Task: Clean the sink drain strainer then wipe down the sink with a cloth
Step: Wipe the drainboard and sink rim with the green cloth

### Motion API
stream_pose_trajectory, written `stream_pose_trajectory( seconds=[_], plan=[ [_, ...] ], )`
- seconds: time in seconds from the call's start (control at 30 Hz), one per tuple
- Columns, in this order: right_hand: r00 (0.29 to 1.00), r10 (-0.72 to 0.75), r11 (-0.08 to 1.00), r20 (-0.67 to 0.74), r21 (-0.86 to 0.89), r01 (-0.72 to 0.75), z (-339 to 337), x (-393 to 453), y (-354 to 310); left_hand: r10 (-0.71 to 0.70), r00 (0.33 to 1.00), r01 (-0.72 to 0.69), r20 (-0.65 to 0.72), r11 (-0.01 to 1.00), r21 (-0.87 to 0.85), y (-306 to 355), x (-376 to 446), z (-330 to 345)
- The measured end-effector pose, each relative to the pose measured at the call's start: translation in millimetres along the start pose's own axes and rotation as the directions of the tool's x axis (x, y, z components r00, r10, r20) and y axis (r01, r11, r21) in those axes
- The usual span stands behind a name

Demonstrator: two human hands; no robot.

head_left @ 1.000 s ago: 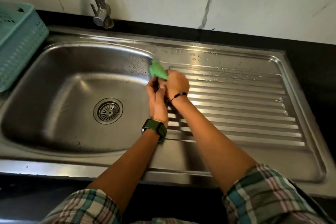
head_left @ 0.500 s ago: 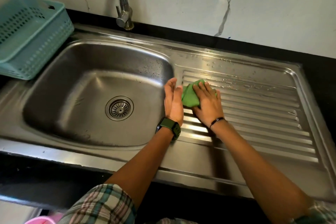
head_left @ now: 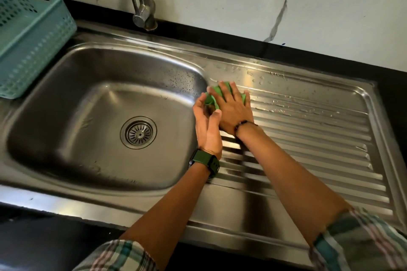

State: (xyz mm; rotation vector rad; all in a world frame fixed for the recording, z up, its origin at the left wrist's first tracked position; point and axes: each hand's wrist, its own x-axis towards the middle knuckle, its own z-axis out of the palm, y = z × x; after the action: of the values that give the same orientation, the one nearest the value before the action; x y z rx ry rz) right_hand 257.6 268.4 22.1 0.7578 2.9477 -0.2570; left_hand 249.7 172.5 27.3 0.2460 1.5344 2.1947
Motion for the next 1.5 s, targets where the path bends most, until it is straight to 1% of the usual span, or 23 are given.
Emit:
stream_pose_trajectory(
  seconds=[0.07, 0.17, 0.33, 0.47, 0.53, 0.73, 0.8, 0.9, 0.97, 1.03, 1.13, 1.2, 1.33, 1.4, 1.5],
  plan=[
    [0.999, 0.014, 1.0, 0.033, 0.005, -0.014, -2.2, 23.4, -7.7, 0.0, 1.0, 0.0, 0.0, 1.0, 0.012, -0.7, -0.4, -0.8],
    [0.999, 0.029, 1.0, 0.034, 0.0, -0.029, -5.3, 33.2, -11.9, -0.014, 1.0, 0.012, 0.022, 0.995, 0.096, -0.7, 0.1, -0.7],
    [1.0, 0.011, 1.0, 0.022, 0.011, -0.011, -8.4, 3.1, -2.5, 0.013, 0.997, -0.028, 0.076, 0.979, 0.201, -0.3, 1.5, 0.6],
    [0.997, 0.079, 0.996, -0.005, 0.033, -0.079, -4.4, -23.0, 8.1, -0.019, 0.994, -0.011, 0.105, 0.962, 0.274, 0.6, 3.7, 7.0],
    [0.995, 0.104, 0.994, 0.003, 0.041, -0.105, -1.9, -24.4, 9.1, -0.022, 0.992, -0.015, 0.123, 0.954, 0.299, 1.4, 5.2, 10.0],
    [0.996, 0.084, 0.996, -0.014, 0.044, -0.083, -7.0, -4.1, 9.7, -0.021, 0.989, -0.029, 0.146, 0.943, 0.33, 5.0, 18.8, 23.3],
    [0.997, 0.077, 0.997, -0.03, 0.015, -0.077, -9.8, -1.6, 10.7, -0.009, 0.988, -0.051, 0.154, 0.925, 0.377, 6.7, 20.4, 29.1],
    [0.998, 0.048, 0.996, -0.038, -0.07, -0.051, -13.4, -3.6, 14.4, -0.005, 0.979, -0.085, 0.204, 0.901, 0.426, 5.7, 20.0, 29.3],
    [0.994, 0.097, 0.992, -0.053, -0.077, -0.101, -14.6, -9.5, 27.7, -0.018, 0.966, -0.104, 0.258, 0.885, 0.453, 5.5, 21.2, 27.2],
    [0.978, 0.191, 0.979, -0.081, -0.057, -0.196, -15.6, -19.6, 50.4, -0.04, 0.955, -0.111, 0.295, 0.873, 0.476, 6.5, 24.0, 25.0],
    [0.938, 0.329, 0.943, -0.108, -0.024, -0.333, -17.8, -43.0, 91.2, -0.063, 0.946, -0.093, 0.318, 0.886, 0.454, 7.0, 25.6, 21.5],
    [0.905, 0.407, 0.912, -0.12, 0.004, -0.41, -19.8, -54.6, 106.7, -0.083, 0.949, -0.05, 0.303, 0.913, 0.405, 5.9, 25.9, 18.6],
    [0.823, 0.548, 0.836, -0.15, 0.126, -0.534, -17.5, -47.9, 96.4, -0.088, 0.969, 0.018, 0.232, 0.957, 0.288, 1.2, 28.9, 14.5],
    [0.8, 0.577, 0.816, -0.165, 0.163, -0.555, -14.3, -39.0, 82.1, -0.085, 0.97, 0.025, 0.228, 0.967, 0.254, -1.2, 29.8, 13.4],
    [0.825, 0.54, 0.841, -0.17, 0.147, -0.52, -11.7, -28.9, 63.3, -0.087, 0.968, 0.034, 0.235, 0.974, 0.222, -3.9, 31.6, 13.1]
  ],
)
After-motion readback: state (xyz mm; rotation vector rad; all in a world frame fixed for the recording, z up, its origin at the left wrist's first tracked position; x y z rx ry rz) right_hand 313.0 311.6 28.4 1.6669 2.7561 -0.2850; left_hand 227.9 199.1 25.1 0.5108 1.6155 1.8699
